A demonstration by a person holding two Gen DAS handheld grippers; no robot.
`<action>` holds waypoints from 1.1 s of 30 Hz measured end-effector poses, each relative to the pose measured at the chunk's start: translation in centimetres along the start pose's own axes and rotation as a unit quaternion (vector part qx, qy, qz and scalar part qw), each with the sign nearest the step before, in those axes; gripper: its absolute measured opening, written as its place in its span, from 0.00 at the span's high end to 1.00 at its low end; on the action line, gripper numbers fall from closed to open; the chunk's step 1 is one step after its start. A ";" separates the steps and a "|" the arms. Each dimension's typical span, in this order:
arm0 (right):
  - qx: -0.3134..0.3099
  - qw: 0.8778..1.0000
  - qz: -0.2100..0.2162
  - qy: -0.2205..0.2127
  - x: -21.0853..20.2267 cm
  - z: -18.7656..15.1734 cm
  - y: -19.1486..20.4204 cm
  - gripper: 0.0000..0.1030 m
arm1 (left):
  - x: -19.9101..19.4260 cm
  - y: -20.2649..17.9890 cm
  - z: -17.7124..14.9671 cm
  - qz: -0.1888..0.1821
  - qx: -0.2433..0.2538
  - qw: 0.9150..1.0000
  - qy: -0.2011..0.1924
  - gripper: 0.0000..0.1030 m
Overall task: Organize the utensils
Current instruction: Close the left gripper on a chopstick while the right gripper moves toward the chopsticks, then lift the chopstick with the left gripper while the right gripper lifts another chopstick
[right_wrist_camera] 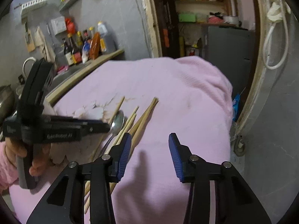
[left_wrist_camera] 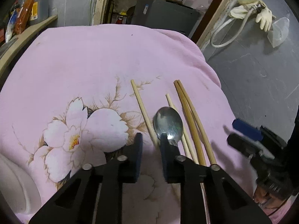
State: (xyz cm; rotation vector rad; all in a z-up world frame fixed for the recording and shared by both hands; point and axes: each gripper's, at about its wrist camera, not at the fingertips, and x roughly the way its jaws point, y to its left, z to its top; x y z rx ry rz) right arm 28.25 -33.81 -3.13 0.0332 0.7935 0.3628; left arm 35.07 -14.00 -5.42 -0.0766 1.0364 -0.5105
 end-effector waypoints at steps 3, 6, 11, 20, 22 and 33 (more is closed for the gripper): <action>-0.010 1.000 0.008 0.026 0.9 0.0 0.3 0.69 | 0.2 0.3 0.2 -0.013 -0.015 1.000 0.010 0.95; -0.012 0.999 0.010 0.052 2.0 0.0 0.4 0.74 | -0.1 0.5 0.1 -0.013 -0.024 1.000 0.013 0.95; 0.011 0.997 0.025 0.076 2.6 0.5 0.1 0.76 | -1.3 0.5 -1.1 -0.006 -0.014 1.000 0.021 0.96; -0.003 0.995 0.003 0.100 3.3 1.1 1.7 0.81 | -3.4 0.7 -3.4 0.004 0.007 1.000 0.023 0.97; -0.012 0.994 -0.009 0.108 3.2 1.1 1.9 0.82 | -3.6 0.7 -3.7 0.004 0.011 1.000 0.024 0.97; 0.042 0.989 -0.014 0.143 4.9 1.8 1.1 0.89 | -3.6 0.6 -3.5 0.006 0.011 0.999 0.034 0.97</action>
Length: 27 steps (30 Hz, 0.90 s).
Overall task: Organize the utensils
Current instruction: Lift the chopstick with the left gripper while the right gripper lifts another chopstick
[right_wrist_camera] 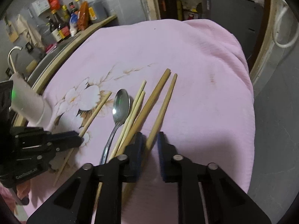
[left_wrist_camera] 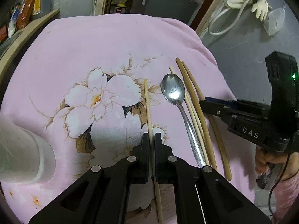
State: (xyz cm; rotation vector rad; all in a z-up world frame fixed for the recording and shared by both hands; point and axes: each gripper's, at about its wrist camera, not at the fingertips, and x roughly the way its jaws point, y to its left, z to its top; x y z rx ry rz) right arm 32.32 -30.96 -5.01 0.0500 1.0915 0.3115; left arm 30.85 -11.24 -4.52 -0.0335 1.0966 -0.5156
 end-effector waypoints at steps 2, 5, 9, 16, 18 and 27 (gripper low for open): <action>0.025 1.000 0.009 -0.009 -0.4 -0.4 -0.3 0.93 | -0.5 0.1 -0.5 -0.001 -0.005 1.000 -0.010 0.97; 0.048 0.998 0.031 -0.022 -1.2 -1.4 -0.9 0.95 | -1.3 -0.3 -1.4 0.008 0.009 1.000 -0.027 0.98; 0.048 0.998 0.031 -0.038 -2.5 -2.6 -0.7 0.95 | -2.7 -1.0 -2.7 0.008 0.026 0.999 -0.047 0.98; 0.009 0.989 0.010 -0.149 -7.4 -5.7 1.5 0.95 | -5.9 -2.2 -4.4 0.014 0.049 0.990 -0.135 0.98; -0.005 0.978 0.001 -0.207 -9.2 -7.0 2.8 0.95 | -6.8 -2.4 -4.7 0.016 0.048 0.985 -0.167 0.98; -0.068 0.902 -0.062 -0.421 -13.1 -9.4 9.4 0.95 | -12.3 -2.7 -5.8 0.049 0.035 0.941 -0.333 0.98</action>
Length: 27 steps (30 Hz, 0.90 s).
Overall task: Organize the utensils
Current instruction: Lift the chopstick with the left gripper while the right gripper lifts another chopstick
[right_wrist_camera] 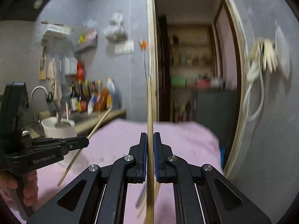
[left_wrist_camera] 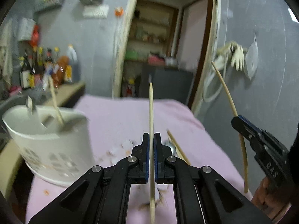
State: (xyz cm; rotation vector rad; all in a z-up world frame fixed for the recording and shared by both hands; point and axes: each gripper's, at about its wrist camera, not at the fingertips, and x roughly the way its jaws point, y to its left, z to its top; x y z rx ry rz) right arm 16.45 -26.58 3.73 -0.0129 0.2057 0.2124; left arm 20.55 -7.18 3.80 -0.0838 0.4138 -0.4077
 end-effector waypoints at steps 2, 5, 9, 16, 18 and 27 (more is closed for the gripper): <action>-0.011 0.999 -0.004 -0.030 -0.1 0.7 1.2 0.95 | -1.3 0.1 0.6 0.008 0.002 0.999 -0.036 0.98; -0.010 0.998 0.002 -0.068 0.1 1.8 2.7 0.95 | -3.7 0.6 1.9 0.023 0.011 0.996 -0.090 0.98; 0.008 0.994 0.034 -0.103 0.7 3.5 4.0 0.95 | -5.8 2.4 3.7 0.034 0.017 0.992 -0.123 0.98; 0.059 0.983 0.110 -0.136 3.3 6.5 7.2 0.95 | -8.8 7.7 6.5 0.057 0.005 0.983 -0.175 0.98; 0.076 0.978 0.131 -0.142 4.5 7.5 8.2 0.95 | -9.4 9.4 7.3 0.072 -0.001 0.980 -0.185 0.98; 0.134 0.957 0.211 -0.150 9.3 9.6 10.5 0.95 | -9.2 17.4 8.2 0.112 -0.059 0.972 -0.199 0.98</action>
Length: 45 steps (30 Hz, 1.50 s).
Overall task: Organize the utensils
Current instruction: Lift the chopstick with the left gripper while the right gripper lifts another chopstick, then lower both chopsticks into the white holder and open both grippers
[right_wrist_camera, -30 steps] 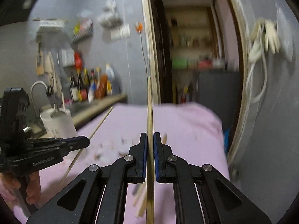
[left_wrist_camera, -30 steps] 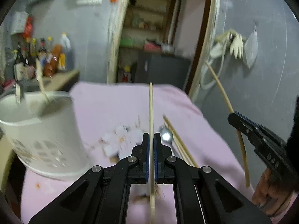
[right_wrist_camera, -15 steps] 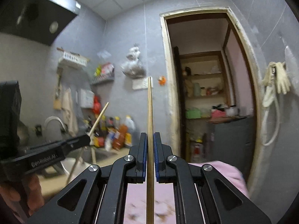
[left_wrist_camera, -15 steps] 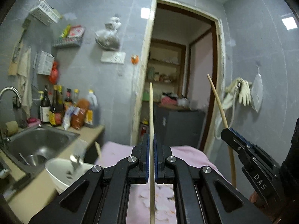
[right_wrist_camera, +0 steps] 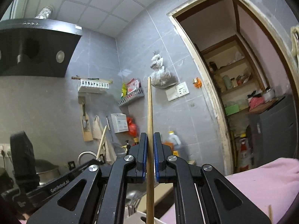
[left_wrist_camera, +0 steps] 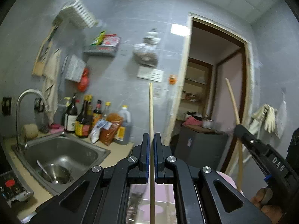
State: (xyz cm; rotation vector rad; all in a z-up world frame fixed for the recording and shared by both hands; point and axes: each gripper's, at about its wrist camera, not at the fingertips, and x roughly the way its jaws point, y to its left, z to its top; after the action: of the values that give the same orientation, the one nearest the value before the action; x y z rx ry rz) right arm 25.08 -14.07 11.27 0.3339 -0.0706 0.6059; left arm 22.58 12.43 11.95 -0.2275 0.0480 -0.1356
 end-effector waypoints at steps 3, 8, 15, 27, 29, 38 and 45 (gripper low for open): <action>0.023 1.000 0.005 0.012 1.6 -0.4 -0.9 0.95 | 0.8 2.0 -0.6 0.011 -0.027 1.000 0.007 0.98; 0.037 0.999 -0.008 0.030 3.1 -1.6 -2.2 0.95 | 1.9 3.1 -2.1 0.033 -0.040 0.999 0.014 0.98; 0.040 0.998 -0.019 0.036 3.8 -2.9 -2.7 0.95 | 2.9 2.8 -3.3 0.043 -0.047 0.998 0.017 0.98; 0.012 0.999 -0.029 0.035 4.8 -4.4 -2.0 0.95 | 3.5 2.2 -4.9 0.047 -0.039 0.998 0.027 0.98; 0.007 0.999 -0.027 0.033 4.8 -4.7 -1.9 0.95 | 3.6 2.2 -5.1 0.046 -0.040 0.998 0.029 0.98; -0.013 0.998 -0.023 0.054 5.0 -5.9 -1.6 0.95 | 3.7 2.1 -5.6 0.039 -0.044 0.998 0.034 0.98; -0.035 0.997 -0.018 0.071 4.2 -6.5 -1.0 0.95 | 3.4 2.5 -6.3 0.032 -0.050 0.998 0.037 0.98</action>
State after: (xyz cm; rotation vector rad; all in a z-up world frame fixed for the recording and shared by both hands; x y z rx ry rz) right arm 28.93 -10.39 5.54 0.2229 0.0504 0.5891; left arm 25.84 12.93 5.18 -0.3202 0.1359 -0.0786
